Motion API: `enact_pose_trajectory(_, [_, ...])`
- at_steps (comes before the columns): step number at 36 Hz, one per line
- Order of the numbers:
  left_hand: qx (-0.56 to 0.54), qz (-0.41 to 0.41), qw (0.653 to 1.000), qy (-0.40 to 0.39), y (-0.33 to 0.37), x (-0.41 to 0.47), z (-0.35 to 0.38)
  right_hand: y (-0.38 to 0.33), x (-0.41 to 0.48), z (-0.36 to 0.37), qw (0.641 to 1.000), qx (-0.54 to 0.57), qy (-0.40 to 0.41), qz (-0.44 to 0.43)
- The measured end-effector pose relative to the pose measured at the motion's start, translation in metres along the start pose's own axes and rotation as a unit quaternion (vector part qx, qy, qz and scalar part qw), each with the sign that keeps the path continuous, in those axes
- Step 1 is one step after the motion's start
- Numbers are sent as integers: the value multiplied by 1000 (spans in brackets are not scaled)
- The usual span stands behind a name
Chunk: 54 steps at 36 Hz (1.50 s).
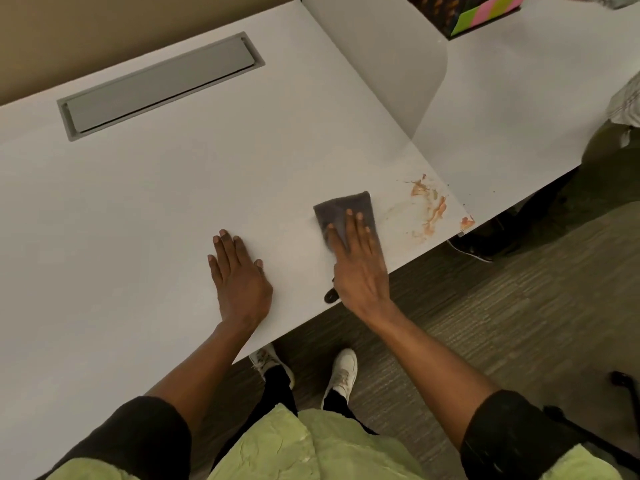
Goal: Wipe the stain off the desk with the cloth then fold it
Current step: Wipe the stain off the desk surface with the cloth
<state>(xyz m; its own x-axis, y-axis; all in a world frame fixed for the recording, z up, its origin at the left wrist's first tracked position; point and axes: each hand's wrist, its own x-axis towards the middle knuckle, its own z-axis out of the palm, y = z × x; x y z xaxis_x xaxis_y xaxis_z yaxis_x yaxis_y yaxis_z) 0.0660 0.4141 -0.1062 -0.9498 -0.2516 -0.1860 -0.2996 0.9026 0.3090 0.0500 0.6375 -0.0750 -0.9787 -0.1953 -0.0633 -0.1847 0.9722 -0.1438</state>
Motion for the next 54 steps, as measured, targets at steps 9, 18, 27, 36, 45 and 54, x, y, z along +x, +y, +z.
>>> enact_pose_trajectory(9, [3, 2, 1000, -2, -2, 0, 1, 81, 22, -26, 980, 1, 58, 189])
enact_pose_trajectory(18, [2, 23, 1000, 4, -8, -2, -1, 20, 11, -20, 987, 27, 49, 154])
enact_pose_trajectory(27, [4, 12, 1000, 18, -3, -2, 6, -5, -15, 1, 1000, -6, -7, 6])
enact_pose_trajectory(36, [-3, 22, 1000, 9, -8, -1, 2, 90, 4, -32, 968, 13, 58, 243])
enact_pose_trajectory(45, [0, 23, 1000, 13, -7, -3, 3, 6, -8, -12, 994, 39, 38, 94])
enact_pose_trajectory(54, [-2, 18, 1000, 19, -6, -3, 7, -6, 9, 5, 1000, 5, 15, 11])
